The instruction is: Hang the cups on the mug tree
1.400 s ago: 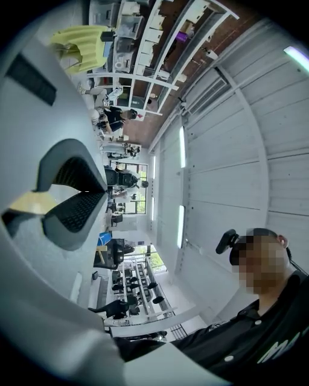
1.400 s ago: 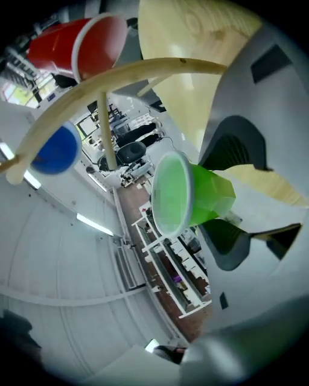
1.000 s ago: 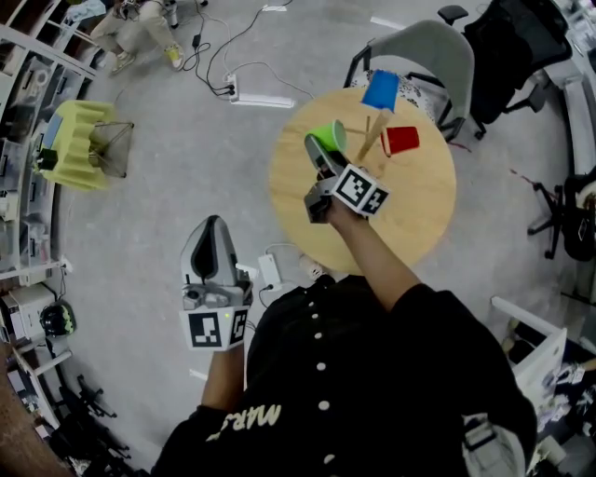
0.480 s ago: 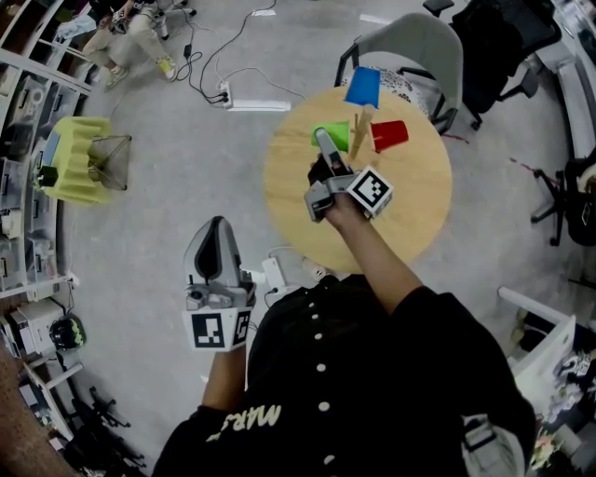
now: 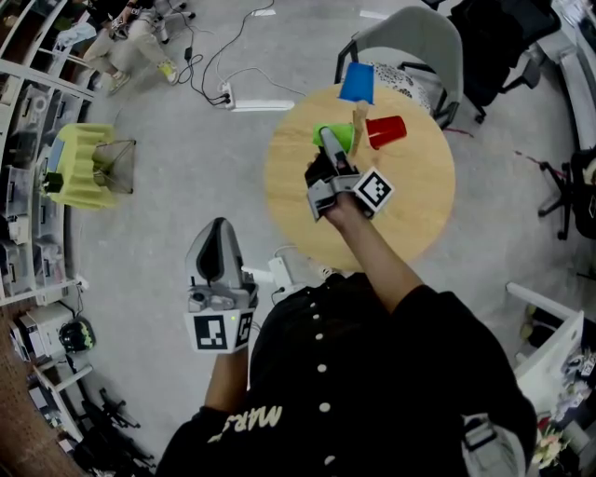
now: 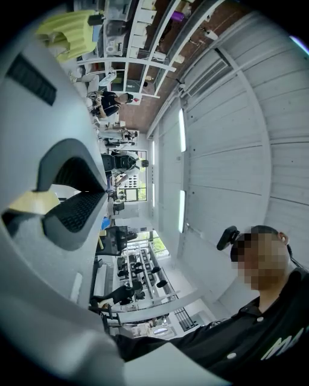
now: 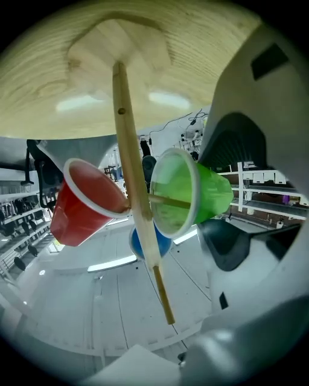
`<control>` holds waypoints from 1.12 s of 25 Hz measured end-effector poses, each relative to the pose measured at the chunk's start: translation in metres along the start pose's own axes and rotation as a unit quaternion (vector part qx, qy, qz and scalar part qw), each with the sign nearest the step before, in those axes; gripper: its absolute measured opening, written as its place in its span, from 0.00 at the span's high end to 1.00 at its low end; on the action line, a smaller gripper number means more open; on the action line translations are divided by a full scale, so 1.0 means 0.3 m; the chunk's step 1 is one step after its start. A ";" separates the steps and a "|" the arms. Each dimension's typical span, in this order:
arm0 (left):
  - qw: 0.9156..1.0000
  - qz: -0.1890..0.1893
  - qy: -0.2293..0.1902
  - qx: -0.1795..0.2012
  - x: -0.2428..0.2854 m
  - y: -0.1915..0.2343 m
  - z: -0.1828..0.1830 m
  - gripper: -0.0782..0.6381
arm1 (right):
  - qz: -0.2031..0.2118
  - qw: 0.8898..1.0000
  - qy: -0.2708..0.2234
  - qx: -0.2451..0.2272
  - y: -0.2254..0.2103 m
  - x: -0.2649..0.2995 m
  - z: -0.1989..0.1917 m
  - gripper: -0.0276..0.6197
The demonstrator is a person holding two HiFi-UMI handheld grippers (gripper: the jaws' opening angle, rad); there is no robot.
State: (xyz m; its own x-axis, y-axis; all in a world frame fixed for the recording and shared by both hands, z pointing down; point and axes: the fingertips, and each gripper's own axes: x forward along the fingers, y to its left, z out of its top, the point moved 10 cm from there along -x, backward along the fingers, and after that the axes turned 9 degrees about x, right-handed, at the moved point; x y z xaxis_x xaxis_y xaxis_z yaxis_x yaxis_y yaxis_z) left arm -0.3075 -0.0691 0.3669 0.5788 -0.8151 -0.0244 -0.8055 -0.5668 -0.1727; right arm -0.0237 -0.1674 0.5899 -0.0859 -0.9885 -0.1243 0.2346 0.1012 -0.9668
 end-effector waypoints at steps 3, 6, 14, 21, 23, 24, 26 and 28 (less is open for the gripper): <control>1.000 0.000 0.001 0.000 -0.004 -0.011 0.000 0.90 | 0.000 1.000 0.003 -0.004 0.001 -0.010 0.007 0.47; 1.000 0.001 0.001 -0.002 -0.005 -0.022 0.001 0.90 | -0.007 1.000 0.004 -0.005 0.001 -0.028 0.016 0.42; 1.000 -0.005 -0.006 -0.011 0.022 -0.068 0.009 0.90 | -0.104 0.984 0.069 -0.129 0.049 -0.125 0.031 0.43; 0.999 -0.002 -0.031 -0.025 0.082 -0.139 0.037 0.90 | -0.175 0.877 0.190 -0.406 0.159 -0.268 0.143 0.67; 0.999 -0.002 -0.035 -0.027 0.098 -0.158 0.041 0.90 | -0.181 0.847 0.195 -0.460 0.199 -0.308 0.186 0.73; 0.999 -0.002 -0.036 -0.028 0.105 -0.170 0.044 0.90 | -0.180 0.834 0.194 -0.485 0.227 -0.325 0.208 0.77; 0.999 -0.003 -0.040 -0.029 0.119 -0.195 0.053 0.90 | -0.177 0.812 0.188 -0.524 0.288 -0.358 0.248 0.82; 0.999 -0.005 -0.044 -0.030 0.133 -0.217 0.065 0.90 | -0.172 0.795 0.178 -0.553 0.354 -0.388 0.284 0.86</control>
State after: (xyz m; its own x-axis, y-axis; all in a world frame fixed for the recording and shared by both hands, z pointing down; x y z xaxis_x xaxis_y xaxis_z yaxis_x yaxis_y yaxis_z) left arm -0.2294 -0.0623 0.3581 0.5935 -0.7974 -0.1094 -0.8044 -0.5832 -0.1133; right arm 0.0937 -0.0510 0.5205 -0.2763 -0.9044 0.3253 -0.8411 0.0638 -0.5371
